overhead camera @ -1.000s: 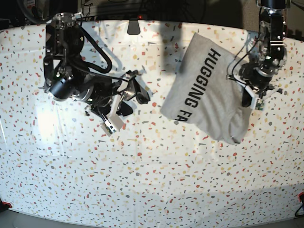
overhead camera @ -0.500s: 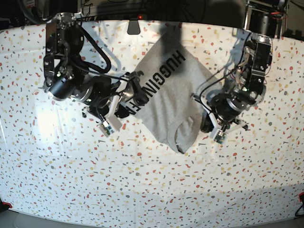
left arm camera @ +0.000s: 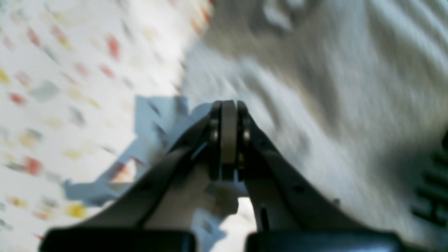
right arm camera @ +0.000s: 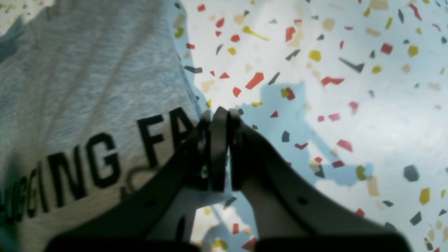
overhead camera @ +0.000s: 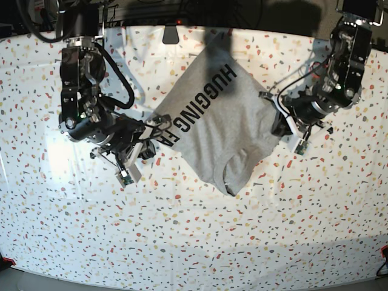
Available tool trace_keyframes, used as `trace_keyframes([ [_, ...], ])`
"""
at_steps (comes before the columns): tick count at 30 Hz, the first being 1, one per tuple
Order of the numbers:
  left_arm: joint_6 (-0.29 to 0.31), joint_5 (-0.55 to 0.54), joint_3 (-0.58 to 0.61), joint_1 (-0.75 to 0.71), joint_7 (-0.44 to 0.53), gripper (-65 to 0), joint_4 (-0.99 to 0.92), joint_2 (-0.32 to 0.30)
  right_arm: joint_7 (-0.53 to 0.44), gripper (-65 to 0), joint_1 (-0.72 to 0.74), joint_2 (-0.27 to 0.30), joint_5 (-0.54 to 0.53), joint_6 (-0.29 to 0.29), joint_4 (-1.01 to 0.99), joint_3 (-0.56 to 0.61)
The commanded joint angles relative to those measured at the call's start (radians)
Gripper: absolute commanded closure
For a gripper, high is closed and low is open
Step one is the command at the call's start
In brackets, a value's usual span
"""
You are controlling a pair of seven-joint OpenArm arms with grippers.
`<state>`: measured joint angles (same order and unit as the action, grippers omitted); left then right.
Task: Fold the T-shirt properly
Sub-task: 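Rotate and square the folded shirt with both grippers, then release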
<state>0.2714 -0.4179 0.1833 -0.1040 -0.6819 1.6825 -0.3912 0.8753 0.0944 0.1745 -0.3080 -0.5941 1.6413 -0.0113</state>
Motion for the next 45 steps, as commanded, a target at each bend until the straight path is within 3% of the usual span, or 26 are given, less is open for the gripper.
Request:
trace_keyframes([
  [1,0.002,-0.018,-0.006,-0.009,0.024,0.0,0.019,-0.009,-0.015,0.0,0.021,0.003,-0.006,0.0,-0.002,-0.002],
  [6,0.005,-0.119,-0.006,-0.094,0.024,0.0,0.021,-0.008,-0.008,0.0,0.002,0.003,-0.005,-0.002,-0.058,-0.002],
  [9,0.005,-0.122,-0.006,-0.125,0.028,0.0,0.023,-0.008,-0.007,0.0,-0.023,0.003,-0.001,-0.011,-0.058,-0.002],
  [13,-0.003,0.003,-0.006,-0.146,0.096,0.0,0.023,-0.008,-0.007,0.0,-0.061,0.003,0.056,-0.011,-0.058,-0.002],
  [19,-0.147,0.175,-0.006,-0.136,0.224,0.0,0.017,-0.008,-0.053,0.0,-0.163,0.0,0.077,-0.011,0.0,-0.002],
  [24,-0.158,0.208,-0.006,-0.099,0.245,0.0,-0.03,-0.008,-0.087,0.0,-0.245,-0.003,0.064,-0.011,0.067,-0.001],
  [29,-0.159,0.204,-0.006,-0.034,0.266,0.0,-0.15,-0.008,-0.121,0.0,-0.297,-0.06,0.066,-0.017,0.107,-0.001],
  [32,-0.158,0.174,-0.006,0.005,0.31,0.0,-0.205,-0.008,-0.12,0.0,-0.3,-0.114,0.069,-0.076,0.108,-0.001],
  [36,-0.155,0.126,-0.006,0.056,0.317,0.0,-0.237,0.0,-0.12,0.0,-0.3,-0.178,0.073,-0.087,0.108,0.007],
  [43,-0.155,0.129,-0.006,0.133,0.317,0.0,-0.238,0.017,-0.072,0.0,-0.309,-0.182,0.08,-0.087,0.108,0.129],
  [45,-0.155,0.129,-0.006,0.15,0.317,0.0,-0.238,0.017,-0.074,0.0,-0.32,-0.182,0.126,-0.086,0.108,0.163],
])
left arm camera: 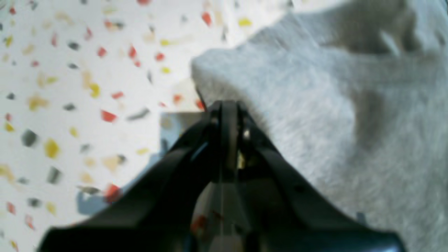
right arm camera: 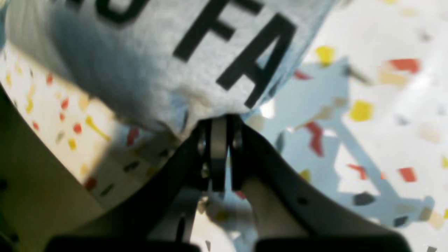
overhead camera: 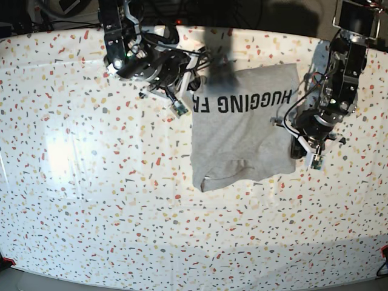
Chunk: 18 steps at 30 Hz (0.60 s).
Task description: Fold the T-shirt properly
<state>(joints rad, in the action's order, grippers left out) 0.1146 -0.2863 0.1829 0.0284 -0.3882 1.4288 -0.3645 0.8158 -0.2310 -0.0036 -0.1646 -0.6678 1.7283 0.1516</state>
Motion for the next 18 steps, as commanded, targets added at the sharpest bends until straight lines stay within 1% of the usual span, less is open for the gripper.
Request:
trace_keyframes([
  [1,0.001,-0.002,-0.006,0.025,0.023,0.0,0.016,-0.01,-0.016,0.0,0.0,-0.005,0.01,-0.012,0.021,0.014],
  [4,0.0,-0.002,-0.006,0.038,0.022,0.0,0.016,-0.01,-0.026,0.0,-0.014,-0.004,0.071,0.004,0.023,0.032],
  [7,-0.005,-0.003,-0.006,0.041,0.015,0.0,0.017,-0.011,-0.04,0.0,-0.025,0.005,0.126,0.039,0.033,0.027],
  [11,-0.054,-0.005,-0.006,0.036,0.01,0.0,0.027,-0.019,-0.041,0.0,-0.049,0.041,0.134,0.042,0.09,-0.002],
  [12,-0.064,-0.007,-0.006,0.035,0.003,0.0,0.031,-0.027,-0.042,0.0,-0.057,0.05,0.131,0.042,0.112,-0.014],
  [14,-0.066,-0.039,-0.006,0.035,-0.019,0.0,0.032,-0.05,-0.042,0.0,-0.076,0.058,0.109,0.043,0.156,-0.05],
  [16,-0.066,-0.063,-0.006,0.032,-0.039,0.0,0.032,-0.072,-0.042,0.0,-0.095,0.068,0.047,0.043,0.197,-0.102],
  [18,-0.066,-0.064,-0.006,0.019,-0.037,0.0,0.032,-0.092,-0.041,0.0,-0.109,0.07,-0.01,0.043,0.232,-0.17],
])
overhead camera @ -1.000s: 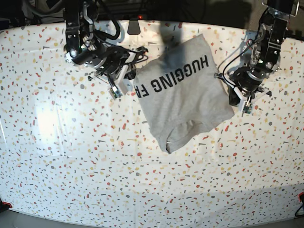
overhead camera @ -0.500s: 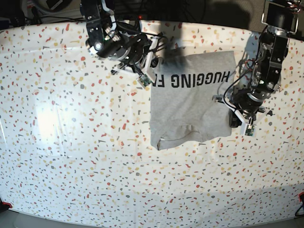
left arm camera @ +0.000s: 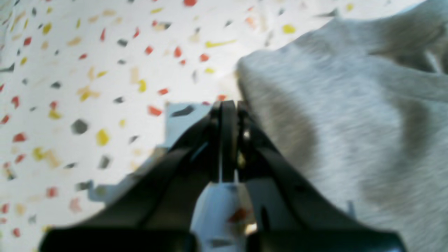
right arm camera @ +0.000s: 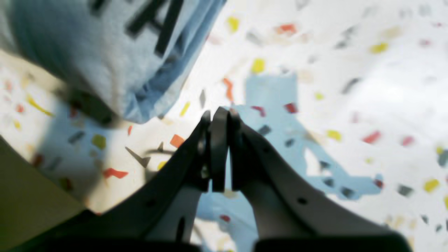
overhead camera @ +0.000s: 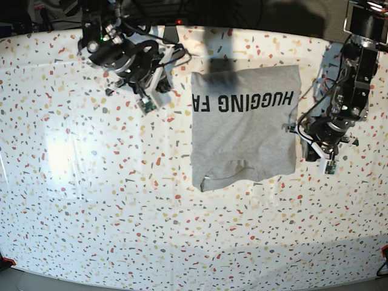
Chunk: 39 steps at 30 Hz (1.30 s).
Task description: Fold the T-shirt properly
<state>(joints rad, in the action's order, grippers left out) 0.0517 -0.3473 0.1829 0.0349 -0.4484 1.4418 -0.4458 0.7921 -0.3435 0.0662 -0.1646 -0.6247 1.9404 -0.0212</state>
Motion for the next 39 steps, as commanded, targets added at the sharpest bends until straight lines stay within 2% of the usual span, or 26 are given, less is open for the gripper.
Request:
trace_keyframes([
  [1,-0.003,-0.003,-0.006,0.003,0.024,0.0,0.019,-0.021,-0.018,0.0,0.0,0.0,-0.034,-0.001,0.034,-0.034],
  [4,-0.003,-0.046,-0.006,-0.026,0.034,0.0,0.021,-0.055,-0.011,0.0,-0.004,0.0,-0.099,-0.009,0.061,-0.141],
  [7,-0.003,-0.106,-0.006,-0.063,0.042,0.0,0.034,-0.092,0.01,0.0,-0.006,0.0,-0.164,-0.042,0.07,-0.233],
  [11,-0.003,-0.133,-0.039,-0.134,0.045,0.0,0.108,-0.129,0.062,0.0,-0.007,0.0,-0.225,-0.072,0.07,-0.332],
  [18,-0.003,-0.167,-0.236,-0.344,0.045,0.0,0.298,-0.131,0.15,0.0,-0.01,0.0,-0.343,-0.073,0.07,-0.517],
  [24,0.001,-0.17,-0.377,-0.543,0.046,0.0,0.407,-0.131,0.296,0.0,-0.016,-0.003,-0.556,-0.073,0.075,-0.68],
  [28,0.001,-0.171,-0.433,-0.657,0.059,0.0,0.43,-0.13,0.348,0.0,-0.071,-0.002,-0.674,-0.073,0.116,-0.785],
  [32,0.005,-0.17,-0.445,-0.753,0.061,0.0,0.438,-0.111,0.354,0.0,-0.161,-0.003,-0.711,-0.073,0.145,-0.856],
  [36,0.061,-0.166,-0.445,-0.83,0.061,0.0,0.438,-0.058,0.363,0.0,-0.254,-0.003,-0.71,-0.073,0.146,-0.869],
  [39,0.097,-0.147,-0.445,-0.878,0.06,0.0,0.438,-0.007,0.418,0.0,-0.308,-0.002,-0.71,-0.073,0.146,-0.869],
])
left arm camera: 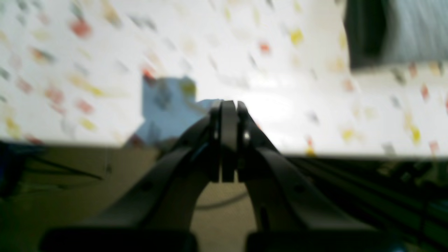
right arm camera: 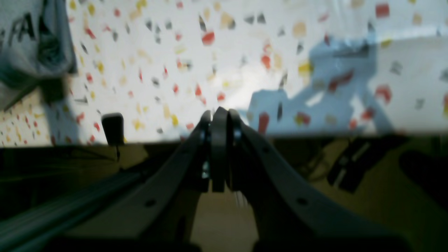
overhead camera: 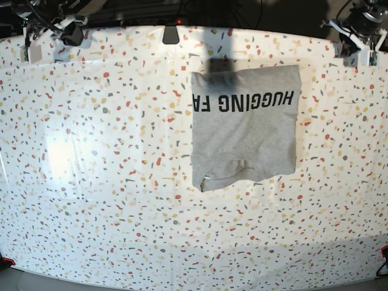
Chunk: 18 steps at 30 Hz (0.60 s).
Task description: Fold the T-shirt properly
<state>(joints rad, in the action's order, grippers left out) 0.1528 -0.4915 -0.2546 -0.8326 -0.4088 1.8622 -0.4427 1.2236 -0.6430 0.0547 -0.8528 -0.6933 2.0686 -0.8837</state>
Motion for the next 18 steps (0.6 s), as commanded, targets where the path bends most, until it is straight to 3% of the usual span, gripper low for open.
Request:
trace_keyframes([
  [1,-0.002,0.013,-0.008,-0.026,0.018,0.0,0.018,0.008,0.023,0.0,-0.021,0.009,-0.019,-0.005,0.018,-0.006],
  [3,-0.003,0.055,-0.008,-0.057,0.016,0.0,0.017,0.043,0.085,0.0,-0.04,0.009,-0.014,-0.005,0.015,-0.006],
  [9,0.003,0.182,-0.008,-0.147,0.025,0.0,0.015,0.137,0.084,0.0,-0.097,0.009,0.05,-0.005,-0.045,-0.005],
  [14,0.113,0.188,-0.007,-0.177,0.055,0.0,-0.056,0.177,0.08,0.0,-0.108,0.009,0.069,-0.005,-0.182,0.012],
  [18,0.174,0.188,-0.006,-0.172,0.15,0.0,-0.188,0.179,0.031,0.0,-0.108,0.012,0.093,-0.005,-0.331,0.045],
])
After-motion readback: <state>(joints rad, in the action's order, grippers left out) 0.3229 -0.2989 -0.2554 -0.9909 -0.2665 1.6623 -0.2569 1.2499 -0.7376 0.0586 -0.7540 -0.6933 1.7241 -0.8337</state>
